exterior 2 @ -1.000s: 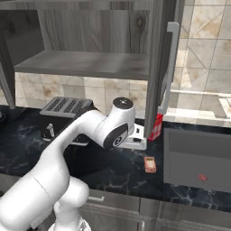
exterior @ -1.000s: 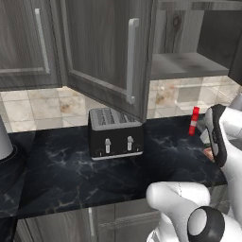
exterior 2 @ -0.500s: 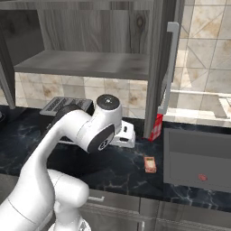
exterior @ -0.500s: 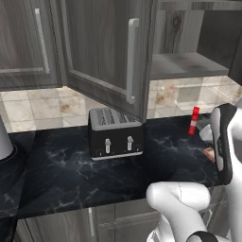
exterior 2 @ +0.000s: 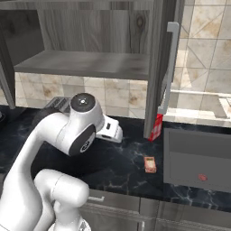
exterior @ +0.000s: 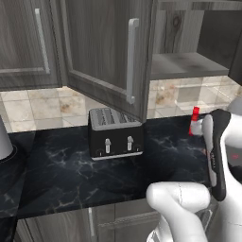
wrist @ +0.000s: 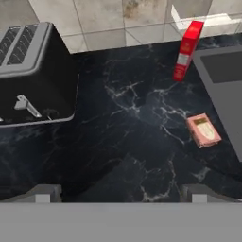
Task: Open the cabinet. Pick the bar soap and place it next to the sink. Then close the cabinet.
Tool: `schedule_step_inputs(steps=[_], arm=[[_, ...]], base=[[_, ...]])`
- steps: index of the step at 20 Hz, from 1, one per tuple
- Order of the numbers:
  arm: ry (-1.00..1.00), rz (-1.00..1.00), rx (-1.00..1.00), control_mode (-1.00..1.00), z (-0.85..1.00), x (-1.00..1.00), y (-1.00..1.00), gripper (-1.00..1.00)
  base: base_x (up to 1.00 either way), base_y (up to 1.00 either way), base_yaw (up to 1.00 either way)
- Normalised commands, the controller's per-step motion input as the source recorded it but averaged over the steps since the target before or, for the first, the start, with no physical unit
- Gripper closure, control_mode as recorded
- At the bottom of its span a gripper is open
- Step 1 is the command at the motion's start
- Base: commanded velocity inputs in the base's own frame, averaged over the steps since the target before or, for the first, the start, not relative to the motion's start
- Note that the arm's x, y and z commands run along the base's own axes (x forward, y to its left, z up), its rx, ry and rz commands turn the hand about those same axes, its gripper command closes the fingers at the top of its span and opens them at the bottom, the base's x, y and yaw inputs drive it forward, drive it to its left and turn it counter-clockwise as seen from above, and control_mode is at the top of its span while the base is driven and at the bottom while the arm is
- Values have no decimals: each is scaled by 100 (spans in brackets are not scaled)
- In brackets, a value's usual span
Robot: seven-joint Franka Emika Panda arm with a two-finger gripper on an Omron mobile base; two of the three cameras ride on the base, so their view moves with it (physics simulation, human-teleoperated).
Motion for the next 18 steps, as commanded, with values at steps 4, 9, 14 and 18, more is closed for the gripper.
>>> schedule_step_inputs(steps=[4, 9, 14, 18], arm=[[-6, -11, 0, -100, 35, -31, 14, -100], [-2, -10, 0, -100, 38, -44, 6, -100], [0, 0, -1, -100, 36, -60, 1, -100], [0, 0, -4, -100, 53, -70, 7, -100]], base=[[0, 0, 0], [0, 0, 0], [0, 0, 0], [0, 0, 0]])
